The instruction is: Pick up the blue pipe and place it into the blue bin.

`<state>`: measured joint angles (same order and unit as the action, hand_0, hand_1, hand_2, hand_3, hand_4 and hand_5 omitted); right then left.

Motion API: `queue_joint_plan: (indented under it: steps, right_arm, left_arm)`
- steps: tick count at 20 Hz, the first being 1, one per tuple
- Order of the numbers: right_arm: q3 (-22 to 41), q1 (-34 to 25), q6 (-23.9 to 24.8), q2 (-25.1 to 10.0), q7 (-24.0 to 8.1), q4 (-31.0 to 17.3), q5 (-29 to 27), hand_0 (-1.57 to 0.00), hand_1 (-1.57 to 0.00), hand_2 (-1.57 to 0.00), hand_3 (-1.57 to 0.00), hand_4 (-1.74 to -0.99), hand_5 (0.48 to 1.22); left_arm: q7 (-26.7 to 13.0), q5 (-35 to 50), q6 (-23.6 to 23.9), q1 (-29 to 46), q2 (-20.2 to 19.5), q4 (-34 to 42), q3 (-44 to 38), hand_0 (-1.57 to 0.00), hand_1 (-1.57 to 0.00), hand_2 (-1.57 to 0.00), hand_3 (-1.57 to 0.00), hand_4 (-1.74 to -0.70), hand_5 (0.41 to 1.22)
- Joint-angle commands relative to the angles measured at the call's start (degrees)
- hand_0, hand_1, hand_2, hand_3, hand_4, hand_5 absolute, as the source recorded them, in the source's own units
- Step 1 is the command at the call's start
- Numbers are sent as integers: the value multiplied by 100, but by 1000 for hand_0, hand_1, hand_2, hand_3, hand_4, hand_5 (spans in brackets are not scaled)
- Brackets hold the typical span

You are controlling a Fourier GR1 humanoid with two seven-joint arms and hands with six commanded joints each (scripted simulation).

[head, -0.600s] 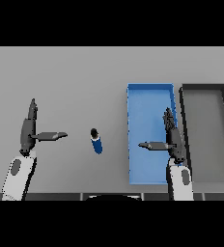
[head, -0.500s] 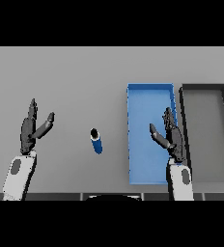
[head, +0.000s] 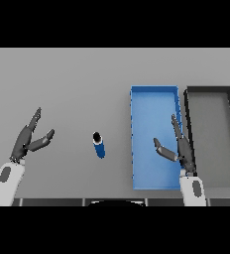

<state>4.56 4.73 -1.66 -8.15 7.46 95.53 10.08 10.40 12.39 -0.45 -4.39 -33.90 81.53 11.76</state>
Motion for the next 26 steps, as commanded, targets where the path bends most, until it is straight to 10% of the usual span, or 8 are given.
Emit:
queue_joint_plan:
  steps: [1,14,26]
  right_arm:
    - [16,11,1,30,-45,6,-5,1,1,1,1,-1206,625]
    - [8,38,-31,-45,-234,133,-4,1,1,1,1,-1189,619]
    - [52,58,0,31,-369,220,26,1,1,1,1,-1210,631]
  left_arm:
    - [-38,40,-75,-25,-21,-13,6,1,1,1,1,-960,594]
    - [-645,-258,-1162,364,-55,1196,1299,1,1,1,1,-1137,464]
    - [-513,-839,-873,-402,1399,115,1839,1,1,1,1,-1134,459]
